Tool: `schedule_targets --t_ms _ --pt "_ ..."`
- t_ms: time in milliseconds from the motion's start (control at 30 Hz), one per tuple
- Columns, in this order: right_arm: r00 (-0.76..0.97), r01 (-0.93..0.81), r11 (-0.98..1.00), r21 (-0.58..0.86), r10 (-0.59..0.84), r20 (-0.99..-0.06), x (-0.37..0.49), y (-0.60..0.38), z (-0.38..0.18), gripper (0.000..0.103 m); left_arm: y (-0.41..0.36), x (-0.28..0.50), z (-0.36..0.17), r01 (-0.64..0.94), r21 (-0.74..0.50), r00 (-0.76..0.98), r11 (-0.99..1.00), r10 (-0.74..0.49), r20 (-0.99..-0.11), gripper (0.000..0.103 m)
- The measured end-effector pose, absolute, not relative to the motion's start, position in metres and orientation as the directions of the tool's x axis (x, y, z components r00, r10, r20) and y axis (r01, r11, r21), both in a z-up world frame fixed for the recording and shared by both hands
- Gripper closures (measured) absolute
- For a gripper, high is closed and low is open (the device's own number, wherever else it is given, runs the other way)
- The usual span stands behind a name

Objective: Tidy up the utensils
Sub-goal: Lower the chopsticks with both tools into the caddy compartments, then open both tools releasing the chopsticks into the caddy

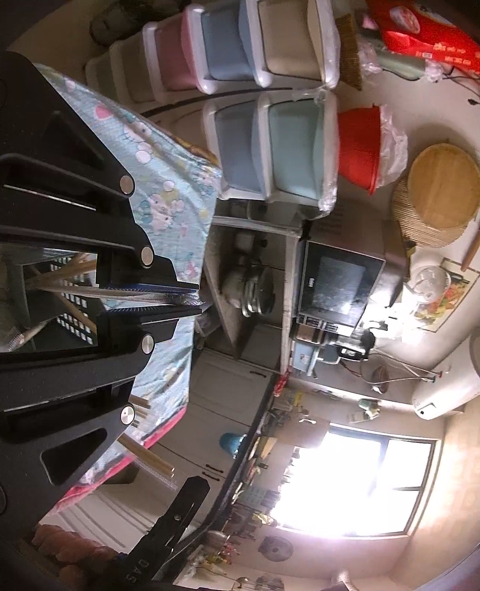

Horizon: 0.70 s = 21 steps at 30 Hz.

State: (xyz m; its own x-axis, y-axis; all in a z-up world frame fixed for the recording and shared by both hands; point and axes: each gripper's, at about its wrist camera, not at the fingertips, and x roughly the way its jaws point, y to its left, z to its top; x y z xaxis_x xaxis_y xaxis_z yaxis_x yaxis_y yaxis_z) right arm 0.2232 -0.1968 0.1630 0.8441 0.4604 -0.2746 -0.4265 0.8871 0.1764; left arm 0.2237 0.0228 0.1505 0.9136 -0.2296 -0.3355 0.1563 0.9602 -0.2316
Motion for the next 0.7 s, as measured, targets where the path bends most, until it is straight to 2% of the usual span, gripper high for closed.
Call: schedule_targets --t_ms 400,500,567,600,700 --pt "0.819 -0.411 0.887 0.209 0.460 -0.343 0.227 -0.199 0.138 0.100 0.018 0.228 0.127 0.158 -0.228 0.887 0.961 -0.239 -0.396 0.099" --pt "0.806 -0.412 0.883 0.225 0.468 -0.363 0.226 -0.202 0.132 0.089 0.018 0.226 0.122 0.153 -0.236 0.878 0.960 -0.241 -0.413 0.097" --pt "0.804 -0.410 0.883 0.228 0.468 -0.368 0.224 -0.204 0.130 0.080 0.019 0.225 0.120 0.149 -0.239 0.875 0.959 -0.240 -0.421 0.087" --pt "0.803 -0.408 0.884 0.230 0.467 -0.371 0.223 -0.205 0.128 0.077 0.020 0.224 0.118 0.145 -0.245 0.872 0.959 -0.241 -0.426 0.086" --pt "0.801 -0.404 0.885 0.232 0.464 -0.379 0.218 -0.208 0.122 0.073 0.022 0.219 0.113 0.142 -0.255 0.867 0.956 -0.244 -0.434 0.078"
